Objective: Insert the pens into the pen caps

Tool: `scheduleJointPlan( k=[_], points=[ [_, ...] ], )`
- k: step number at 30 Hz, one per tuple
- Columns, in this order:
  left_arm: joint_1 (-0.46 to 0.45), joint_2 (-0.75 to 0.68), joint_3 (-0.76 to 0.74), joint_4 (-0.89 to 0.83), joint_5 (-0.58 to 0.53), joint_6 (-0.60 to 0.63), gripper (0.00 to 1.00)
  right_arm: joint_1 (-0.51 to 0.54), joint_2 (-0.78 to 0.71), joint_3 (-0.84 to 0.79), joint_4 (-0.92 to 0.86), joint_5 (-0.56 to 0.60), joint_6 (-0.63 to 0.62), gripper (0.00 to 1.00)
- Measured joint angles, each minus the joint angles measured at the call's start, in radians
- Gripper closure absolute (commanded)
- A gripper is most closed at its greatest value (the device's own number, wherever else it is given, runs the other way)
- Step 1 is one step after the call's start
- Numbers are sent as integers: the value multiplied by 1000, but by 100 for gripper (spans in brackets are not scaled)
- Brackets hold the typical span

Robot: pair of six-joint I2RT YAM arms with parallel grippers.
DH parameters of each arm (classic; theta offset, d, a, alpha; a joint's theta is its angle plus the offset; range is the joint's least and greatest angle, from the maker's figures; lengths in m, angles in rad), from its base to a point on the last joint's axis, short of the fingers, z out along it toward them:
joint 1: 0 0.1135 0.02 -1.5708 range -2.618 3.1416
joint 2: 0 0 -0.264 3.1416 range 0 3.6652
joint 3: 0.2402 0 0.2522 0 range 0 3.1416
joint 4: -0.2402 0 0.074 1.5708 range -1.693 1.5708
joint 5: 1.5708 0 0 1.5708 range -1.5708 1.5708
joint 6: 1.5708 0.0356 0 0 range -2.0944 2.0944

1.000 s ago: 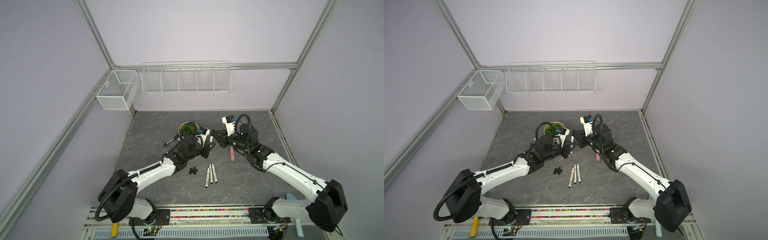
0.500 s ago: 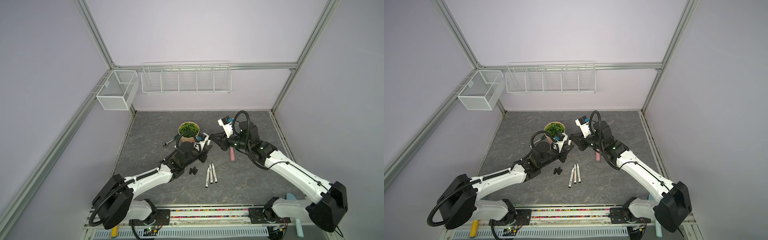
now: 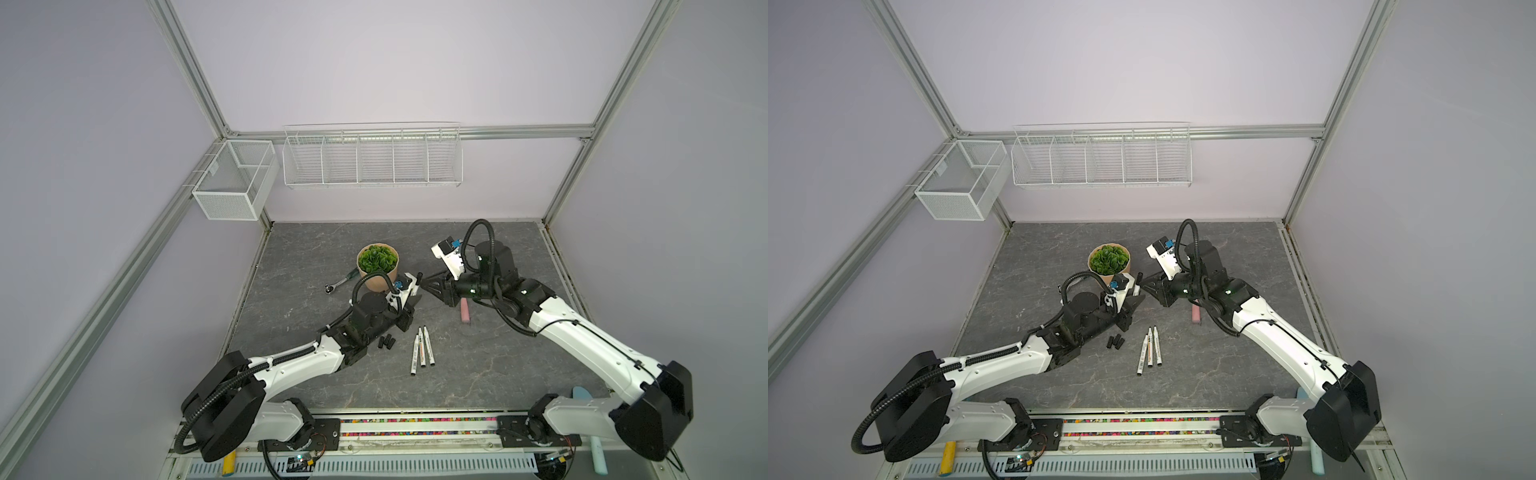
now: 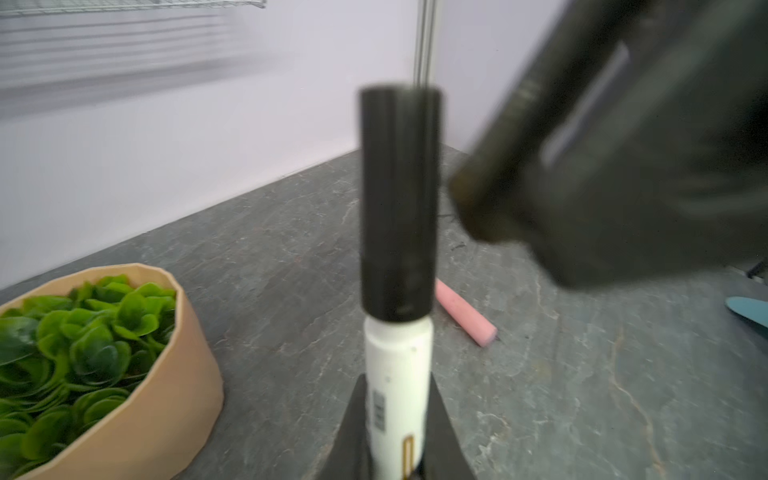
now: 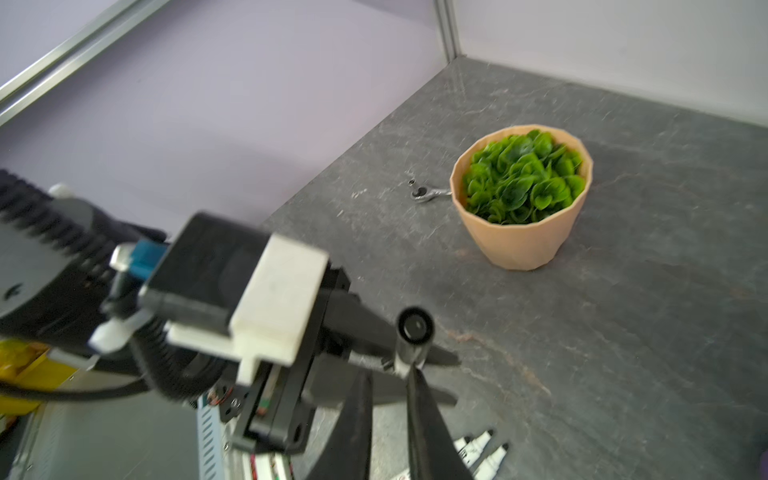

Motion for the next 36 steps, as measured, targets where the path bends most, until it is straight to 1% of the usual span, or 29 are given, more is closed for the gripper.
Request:
scheduleJointPlan(
  k=[3,5,9,11,13,17,22,31,34,36],
  points=[
    [6,0,-10,13,-39,-8,100,2,0,2,-42,-26,-6,75],
    [4,0,-17,16,-49,-8,100,0,0,7,-55,-30,-9,71],
    [-2,0,-35,28,-65,-15,100,-5,0,19,-63,-33,-11,56],
    [-4,0,-44,34,-70,-20,100,-10,0,21,-61,-19,-5,53],
    [-6,0,-50,40,-76,-28,100,-13,0,21,-54,11,12,52],
    [-16,0,-58,43,-80,-45,100,-16,7,21,-22,65,51,51],
    [-31,0,-58,45,-79,-57,100,-13,55,21,47,108,109,52],
    [-32,0,-59,45,-68,-78,100,21,131,49,113,114,158,54],
    [-34,0,-59,48,-64,-80,100,23,141,54,130,114,166,57],
    [-34,0,-59,50,-63,-86,100,24,147,54,139,115,174,60]
  ],
)
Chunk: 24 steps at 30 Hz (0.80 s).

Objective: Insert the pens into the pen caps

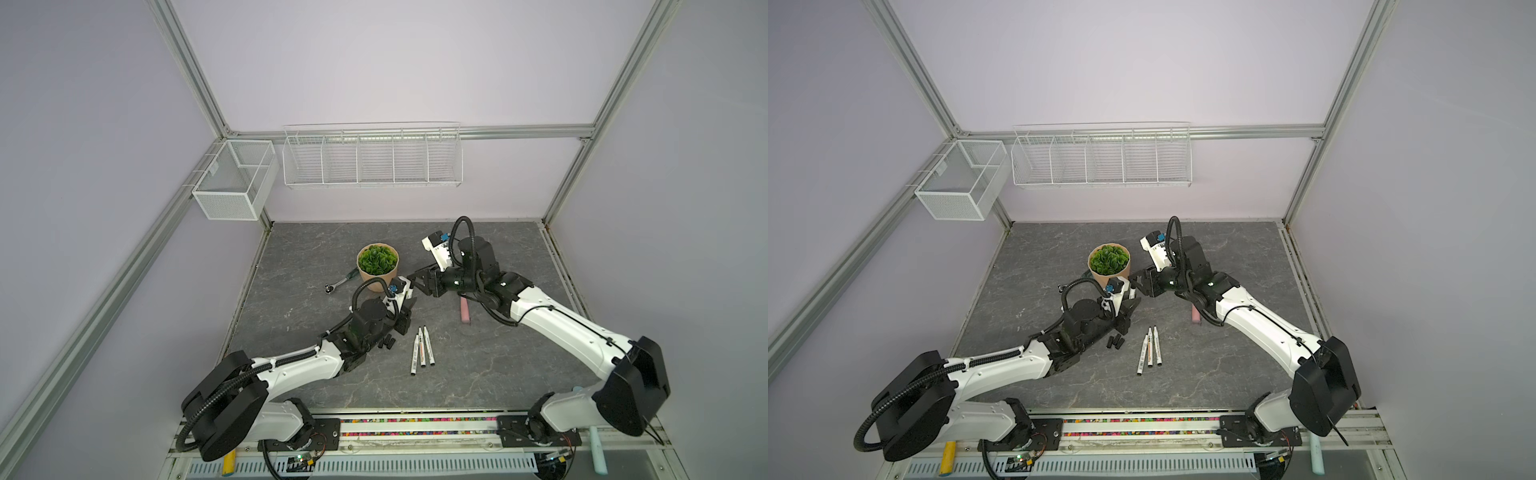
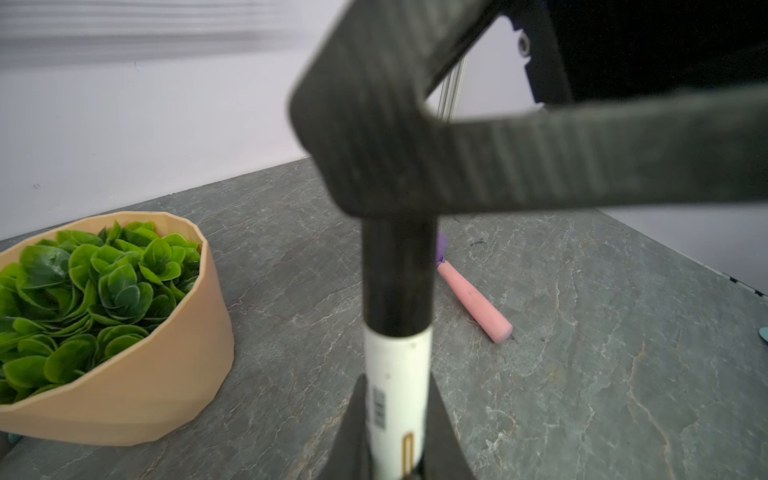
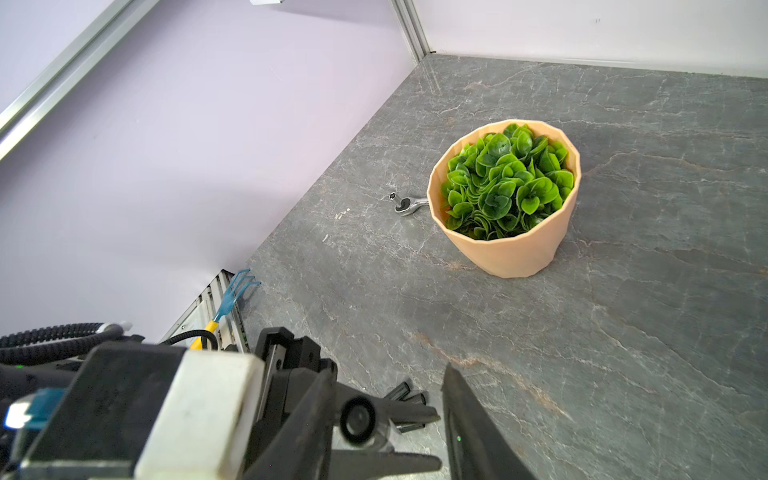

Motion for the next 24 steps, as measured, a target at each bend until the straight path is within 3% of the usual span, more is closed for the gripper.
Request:
scheduleJointPlan(
  k=[5,8,24],
  points=[
    [0,0,0,0,2,-14,100,6,9,1,19,-7,19,77],
    [0,0,0,-5,3,-21,100,11,14,1,29,-12,31,82],
    [2,-95,0,-84,18,-37,100,-36,25,-19,93,-150,89,87]
  ],
)
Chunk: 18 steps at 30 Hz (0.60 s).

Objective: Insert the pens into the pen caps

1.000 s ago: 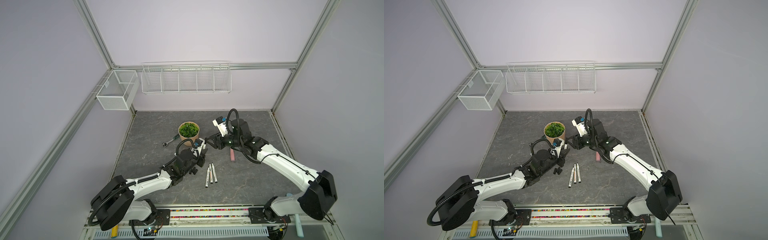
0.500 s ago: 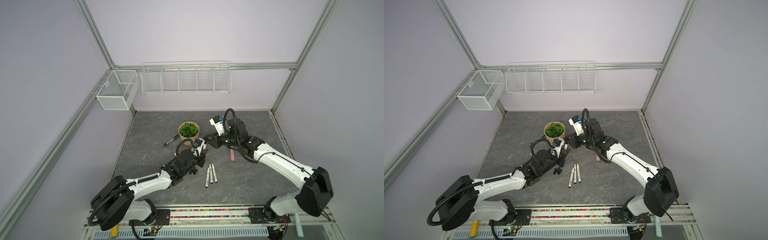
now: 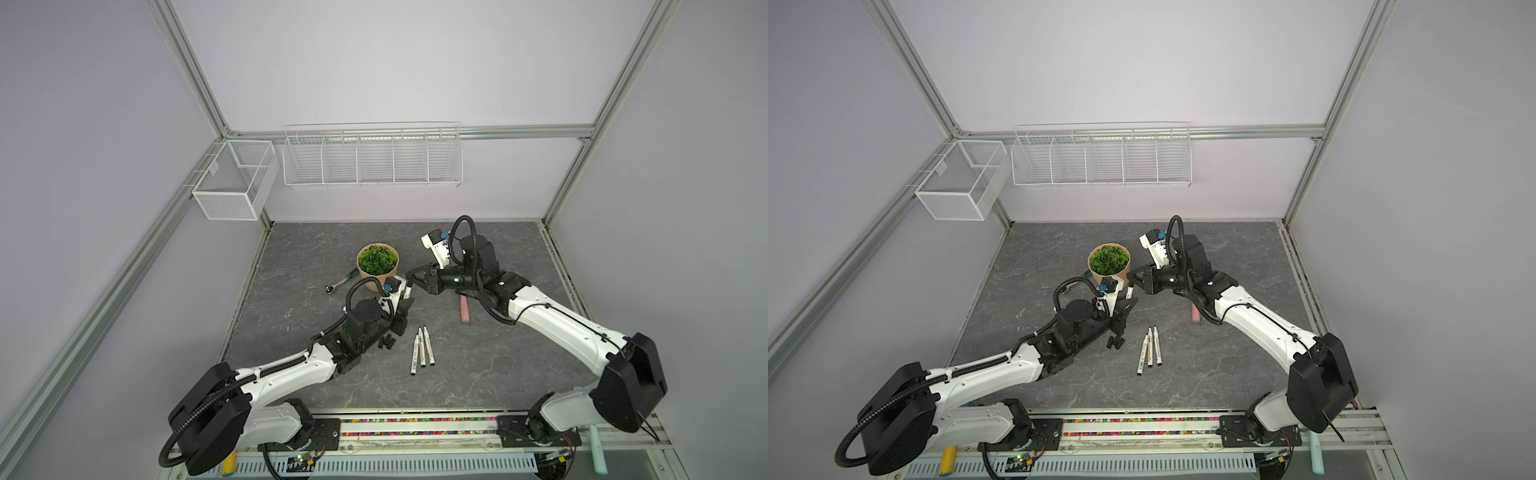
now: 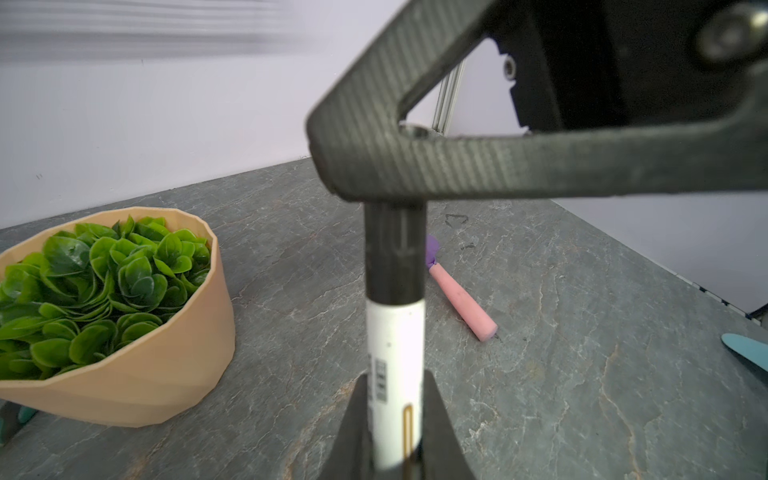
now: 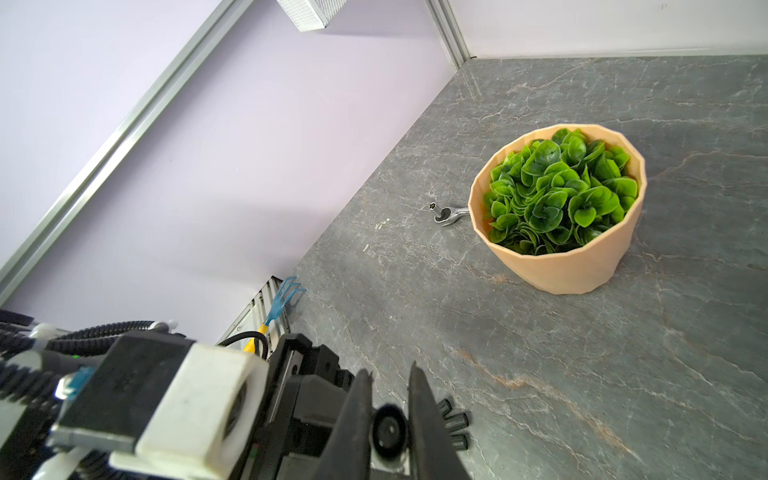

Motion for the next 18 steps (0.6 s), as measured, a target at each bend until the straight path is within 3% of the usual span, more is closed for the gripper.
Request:
scheduleJointPlan(
  k=[10,18],
  points=[
    [32,0,0,-20,62,-57,100,-42,55,21,-27,-120,-8,87],
    [47,61,15,23,78,-87,100,-45,74,23,-14,-100,-25,92]
  ],
)
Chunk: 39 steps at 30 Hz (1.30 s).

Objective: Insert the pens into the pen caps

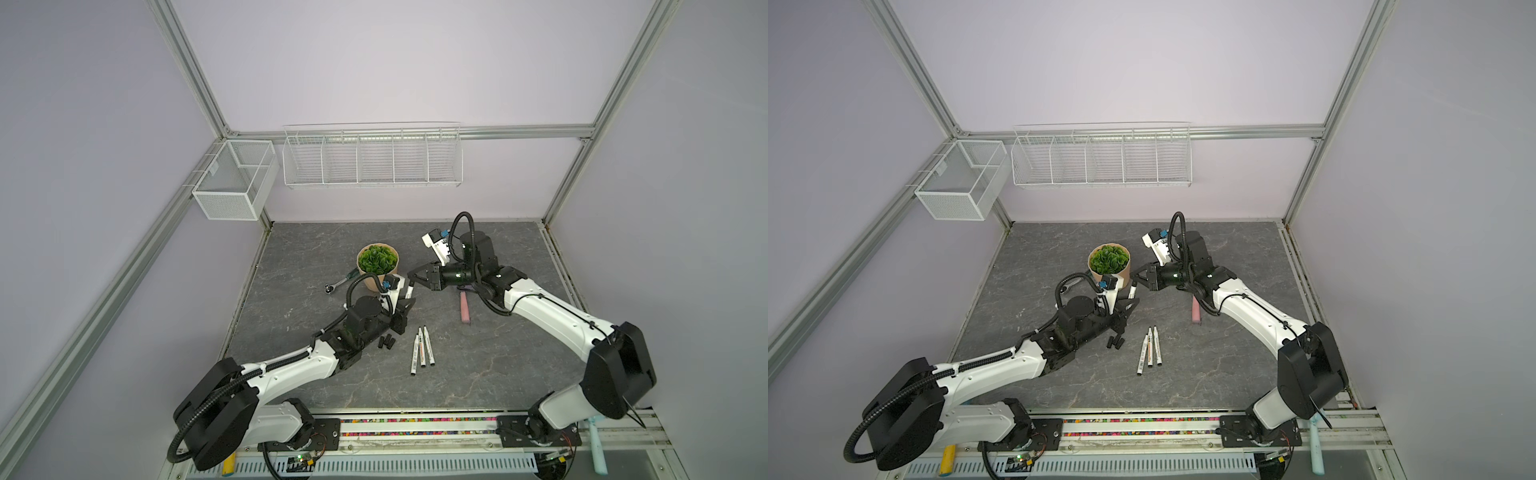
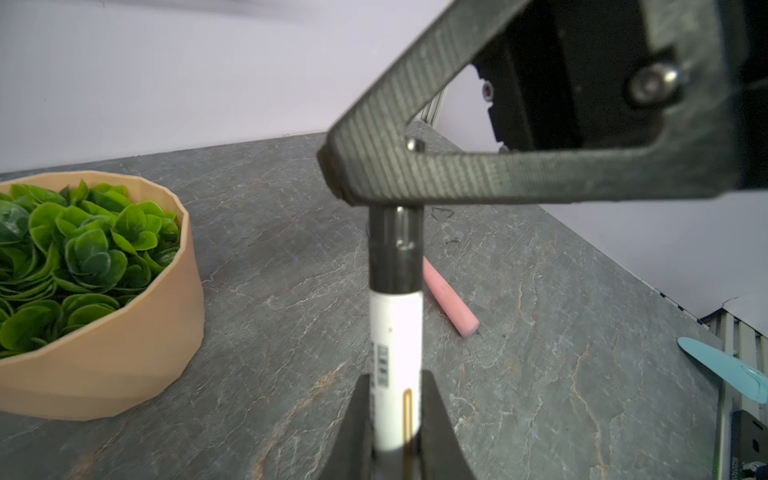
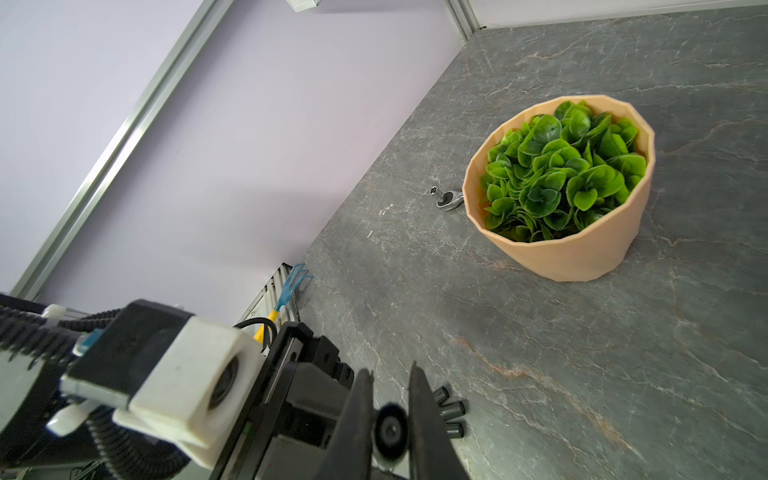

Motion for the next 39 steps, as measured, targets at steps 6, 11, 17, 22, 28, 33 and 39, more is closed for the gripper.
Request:
scheduleJointPlan(
  k=[6,11,17,22,28,33,39],
  points=[
    [47,45,11,62,59,-32,100,0,12,-8,63,36,1,93],
    [74,49,32,68,101,-32,100,0,12,-8,105,44,-3,93],
    [93,60,63,41,123,-2,100,3,12,1,106,67,-47,93],
    [98,61,67,24,121,25,100,14,11,0,100,71,-107,93],
    [98,64,67,-33,130,65,100,20,10,-37,97,57,-161,93],
    [108,70,75,-69,156,76,100,20,10,-58,104,47,-187,93],
    [136,76,82,-66,226,76,100,7,-3,-99,168,35,-183,93]
  ],
)
